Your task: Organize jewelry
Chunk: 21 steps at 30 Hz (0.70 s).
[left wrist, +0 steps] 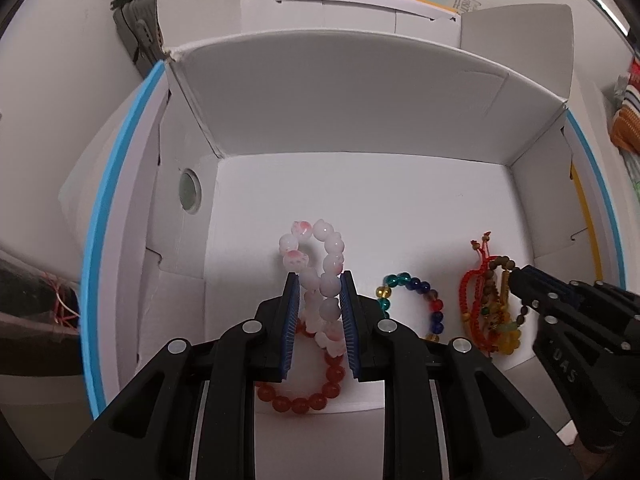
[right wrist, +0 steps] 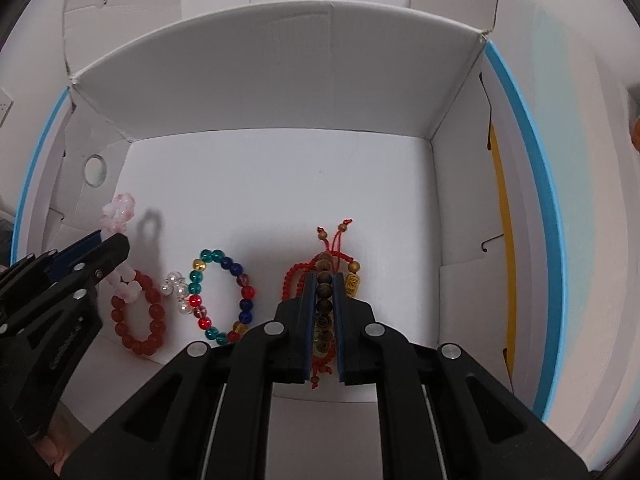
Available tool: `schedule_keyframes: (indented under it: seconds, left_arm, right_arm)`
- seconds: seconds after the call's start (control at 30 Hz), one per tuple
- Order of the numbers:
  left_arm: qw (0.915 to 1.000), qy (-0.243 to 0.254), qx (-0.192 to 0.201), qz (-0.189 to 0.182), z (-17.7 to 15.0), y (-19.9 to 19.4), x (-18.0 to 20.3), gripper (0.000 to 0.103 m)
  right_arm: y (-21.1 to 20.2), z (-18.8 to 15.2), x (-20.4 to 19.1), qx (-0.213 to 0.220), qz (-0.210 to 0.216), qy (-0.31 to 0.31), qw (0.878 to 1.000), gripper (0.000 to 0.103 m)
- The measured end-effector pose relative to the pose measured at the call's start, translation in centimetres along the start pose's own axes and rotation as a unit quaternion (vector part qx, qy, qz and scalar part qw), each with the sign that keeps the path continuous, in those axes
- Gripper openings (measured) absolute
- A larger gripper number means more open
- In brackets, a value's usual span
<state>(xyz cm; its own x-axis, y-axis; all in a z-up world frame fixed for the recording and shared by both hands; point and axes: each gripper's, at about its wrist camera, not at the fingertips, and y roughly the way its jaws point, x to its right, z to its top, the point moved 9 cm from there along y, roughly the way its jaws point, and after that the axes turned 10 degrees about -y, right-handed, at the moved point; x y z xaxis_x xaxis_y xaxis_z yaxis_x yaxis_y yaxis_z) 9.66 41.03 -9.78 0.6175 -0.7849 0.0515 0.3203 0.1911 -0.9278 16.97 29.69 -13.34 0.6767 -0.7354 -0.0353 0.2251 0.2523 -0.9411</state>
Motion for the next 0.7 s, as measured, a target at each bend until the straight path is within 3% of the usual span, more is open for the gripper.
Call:
schedule_keyframes:
  seconds: [0.17,0.23,0.27,0.33,0.43,0.5,0.7]
  left_arm:
    - [0.9999,-0.005,0.012,0.004,0.2,-0.3,-0.5,0.023]
    - [0.9998,-0.005,0.02,0.007,0.6,-0.8,-0.6,0.024]
    - [0.9997,-0.007,0.023,0.005,0.7,-1.2,-0.6,0.027]
    - [0.9993,-0.01,0.037,0.005,0.8,-2.2,-0.8,0.045]
    - [0.997,-0.008,0.076,0.016,1.1,-4.3,-1.1,0.06]
    - [0.9955,-0.01,0.094,0.008,1.1,-5.7,-1.2,0.067]
    - [0.9846,-0.014,0.173,-0.019,-0.2,-11.2,-1.1,0.089]
  right_arm:
    - [0.0,0.0,0.1,0.002,-0.003,0.008,1.0,0.01]
    - [-0.5,0.1,0.2,0.009,0.0,0.01,1.0,0.016]
    - [-0.8,0.2,0.1,0.013,0.001,0.011,1.0,0.025]
    - [-1.8,0.3,0.2,0.028,0.001,0.011,1.0,0.033]
    - [-3.7,0.3,0.4,0.055,-0.005,0.012,0.998,0.041]
    - [-5.4,0.2,1.0,0.081,-0.012,0.019,0.996,0.053]
    - [-10.0,-0.3,2.4,0.149,-0.049,0.025,0.987,0.073]
